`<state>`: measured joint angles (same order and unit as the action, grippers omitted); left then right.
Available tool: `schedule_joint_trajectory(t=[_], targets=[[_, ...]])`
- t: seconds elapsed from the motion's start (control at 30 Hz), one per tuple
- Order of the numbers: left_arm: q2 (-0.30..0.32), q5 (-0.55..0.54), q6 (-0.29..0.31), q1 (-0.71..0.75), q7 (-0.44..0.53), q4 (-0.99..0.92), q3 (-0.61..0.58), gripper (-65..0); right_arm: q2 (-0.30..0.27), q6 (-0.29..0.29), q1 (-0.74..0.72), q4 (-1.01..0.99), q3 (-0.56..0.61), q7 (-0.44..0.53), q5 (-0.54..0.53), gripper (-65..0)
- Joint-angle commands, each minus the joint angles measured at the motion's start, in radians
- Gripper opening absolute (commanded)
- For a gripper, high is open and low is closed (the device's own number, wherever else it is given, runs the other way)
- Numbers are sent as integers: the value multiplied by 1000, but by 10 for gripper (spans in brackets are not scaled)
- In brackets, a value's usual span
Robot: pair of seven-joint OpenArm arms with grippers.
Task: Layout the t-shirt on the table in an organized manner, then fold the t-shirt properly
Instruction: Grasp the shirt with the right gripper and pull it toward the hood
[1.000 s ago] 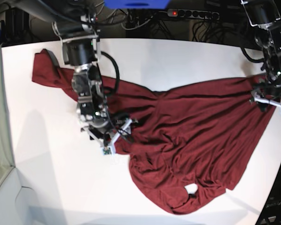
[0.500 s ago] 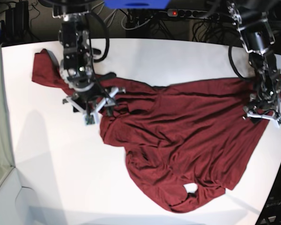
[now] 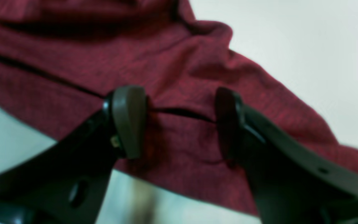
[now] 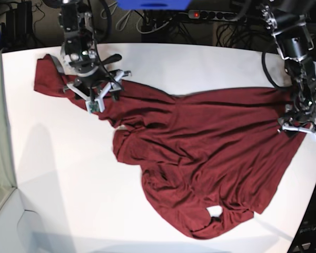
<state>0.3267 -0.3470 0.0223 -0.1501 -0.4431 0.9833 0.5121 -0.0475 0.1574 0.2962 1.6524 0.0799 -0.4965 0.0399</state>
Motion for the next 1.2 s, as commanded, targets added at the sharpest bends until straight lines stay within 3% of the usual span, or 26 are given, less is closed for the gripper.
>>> schedule_joint_trajectory(t=[0.0, 0.3, 0.43, 0.6, 0.83, 1.17], targets=[[9, 6, -23, 8, -52, 16, 3, -261, -18, 0, 44, 36, -1, -14, 1, -333], [2, 6, -23, 51, -56, 159, 3, -261, -104, 0, 254, 277, 154, -14, 4, -333], [2, 6, -23, 51, -59, 167, 3, -261, -165, 0, 275, 322, 271, -14, 5, -334], [2, 6, -23, 51, -61, 230, 3, -261, -177, -2, 252, 372, 269, -14, 7, -334], [1, 6, -23, 74, -53, 351, -3, -261, -160, -2, 36, 360, 245, -21, 1, -334], [1, 13, -23, 88, -52, 196, -3, -261, 22, -2, -435, 21, 260, -24, 1, -331]])
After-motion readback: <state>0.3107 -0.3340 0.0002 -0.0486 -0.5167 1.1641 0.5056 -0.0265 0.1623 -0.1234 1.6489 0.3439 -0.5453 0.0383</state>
